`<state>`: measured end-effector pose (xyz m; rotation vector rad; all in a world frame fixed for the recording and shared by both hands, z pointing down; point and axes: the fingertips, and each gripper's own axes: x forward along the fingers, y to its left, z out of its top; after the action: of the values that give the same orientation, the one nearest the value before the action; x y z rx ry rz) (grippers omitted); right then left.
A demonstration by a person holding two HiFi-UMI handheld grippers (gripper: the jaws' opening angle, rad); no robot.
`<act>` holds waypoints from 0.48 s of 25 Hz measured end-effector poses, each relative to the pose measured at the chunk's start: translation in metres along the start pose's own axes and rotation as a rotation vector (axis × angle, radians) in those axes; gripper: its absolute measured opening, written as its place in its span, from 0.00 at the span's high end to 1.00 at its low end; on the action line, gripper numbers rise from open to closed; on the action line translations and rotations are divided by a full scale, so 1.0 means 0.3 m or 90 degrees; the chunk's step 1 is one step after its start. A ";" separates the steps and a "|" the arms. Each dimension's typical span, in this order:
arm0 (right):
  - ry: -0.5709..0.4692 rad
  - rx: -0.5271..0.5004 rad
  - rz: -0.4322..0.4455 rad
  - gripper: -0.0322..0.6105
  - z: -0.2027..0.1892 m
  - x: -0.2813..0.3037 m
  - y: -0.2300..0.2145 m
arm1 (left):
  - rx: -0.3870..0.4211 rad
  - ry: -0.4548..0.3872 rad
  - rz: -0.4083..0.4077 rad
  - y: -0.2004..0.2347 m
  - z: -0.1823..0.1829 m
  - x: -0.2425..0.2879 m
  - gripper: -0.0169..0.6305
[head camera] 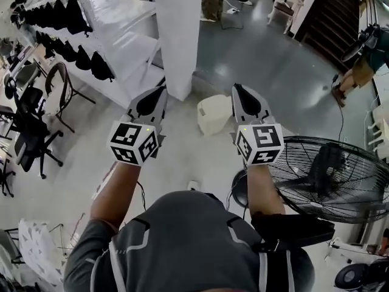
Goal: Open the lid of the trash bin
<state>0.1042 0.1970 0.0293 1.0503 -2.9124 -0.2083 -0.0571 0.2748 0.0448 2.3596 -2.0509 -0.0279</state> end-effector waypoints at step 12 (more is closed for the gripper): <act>0.009 0.025 -0.029 0.91 -0.083 0.060 -0.174 | -0.010 0.006 -0.028 -0.024 -0.046 0.326 0.96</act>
<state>0.1255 0.1429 0.0464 1.1200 -2.8934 -0.1448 -0.0361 0.1791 0.0579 2.3897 -1.9874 -0.0340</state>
